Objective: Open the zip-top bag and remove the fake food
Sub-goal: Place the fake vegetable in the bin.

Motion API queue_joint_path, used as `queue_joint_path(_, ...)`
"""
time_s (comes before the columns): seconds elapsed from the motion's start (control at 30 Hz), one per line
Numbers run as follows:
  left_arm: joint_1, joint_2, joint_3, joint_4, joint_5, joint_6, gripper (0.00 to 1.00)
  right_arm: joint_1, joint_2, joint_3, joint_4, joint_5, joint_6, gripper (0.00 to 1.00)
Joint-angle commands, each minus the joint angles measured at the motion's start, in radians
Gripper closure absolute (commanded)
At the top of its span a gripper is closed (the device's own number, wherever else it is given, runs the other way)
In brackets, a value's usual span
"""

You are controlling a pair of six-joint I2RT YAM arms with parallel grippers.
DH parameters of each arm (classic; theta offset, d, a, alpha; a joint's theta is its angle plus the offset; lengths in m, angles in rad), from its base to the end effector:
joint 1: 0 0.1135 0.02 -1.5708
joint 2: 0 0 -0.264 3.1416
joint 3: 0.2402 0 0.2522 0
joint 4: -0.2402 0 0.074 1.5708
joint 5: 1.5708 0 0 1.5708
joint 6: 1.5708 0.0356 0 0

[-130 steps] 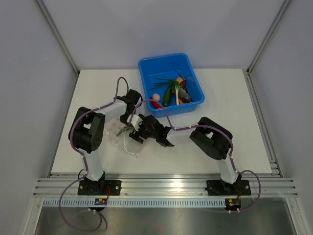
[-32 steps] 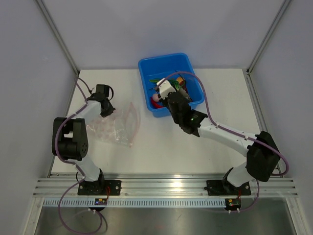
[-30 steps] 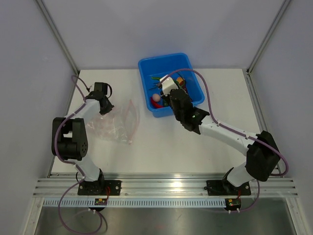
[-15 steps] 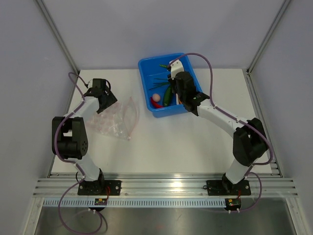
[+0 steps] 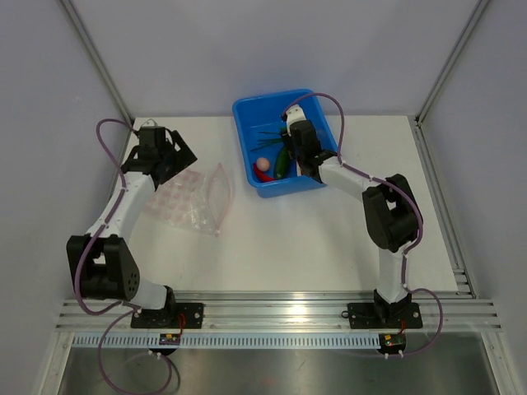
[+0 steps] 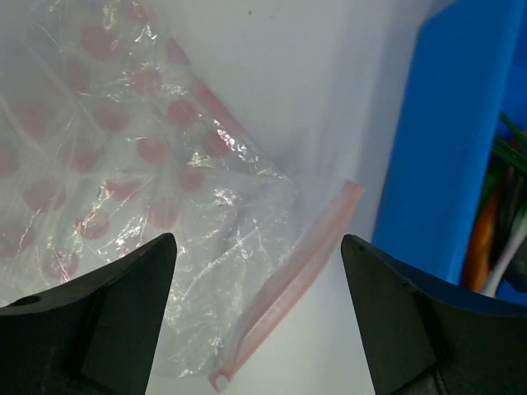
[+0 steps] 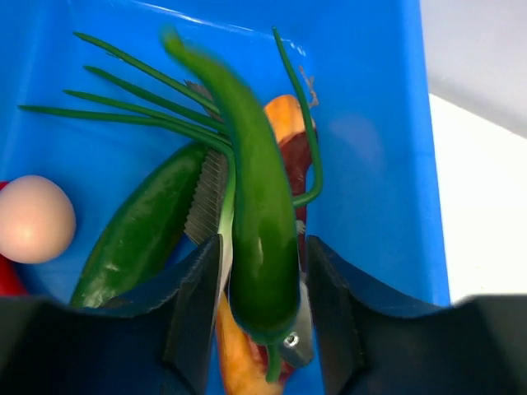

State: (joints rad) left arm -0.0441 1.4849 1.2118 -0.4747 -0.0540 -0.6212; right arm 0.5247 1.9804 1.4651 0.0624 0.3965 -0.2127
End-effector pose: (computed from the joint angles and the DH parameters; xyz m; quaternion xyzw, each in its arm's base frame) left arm 0.3295 -0.0126 0.2937 -0.2711 0.8752 -0.1072 0.3860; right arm 0.4084 0.2205 0.2404 -0.2021 0.8130 -0.0842 0.5395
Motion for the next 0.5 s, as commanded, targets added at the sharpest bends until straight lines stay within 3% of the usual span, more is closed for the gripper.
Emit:
queue_joint_path(0.0,-0.003,-0.092,-0.076,0.05,0.085,-0.018,0.14,0.003,0.008,0.063,0.027,-0.01,0.044,0.35)
queue_joint_path(0.23,-0.031,-0.136,-0.113,0.085,0.12,-0.049,0.12,0.003,-0.008,0.098,-0.018,0.001,0.09,0.13)
queue_joint_path(0.47,-0.059,-0.283,-0.181,0.111,0.134,-0.043,0.09,0.004,-0.152,0.063,-0.133,-0.004,0.243,0.05)
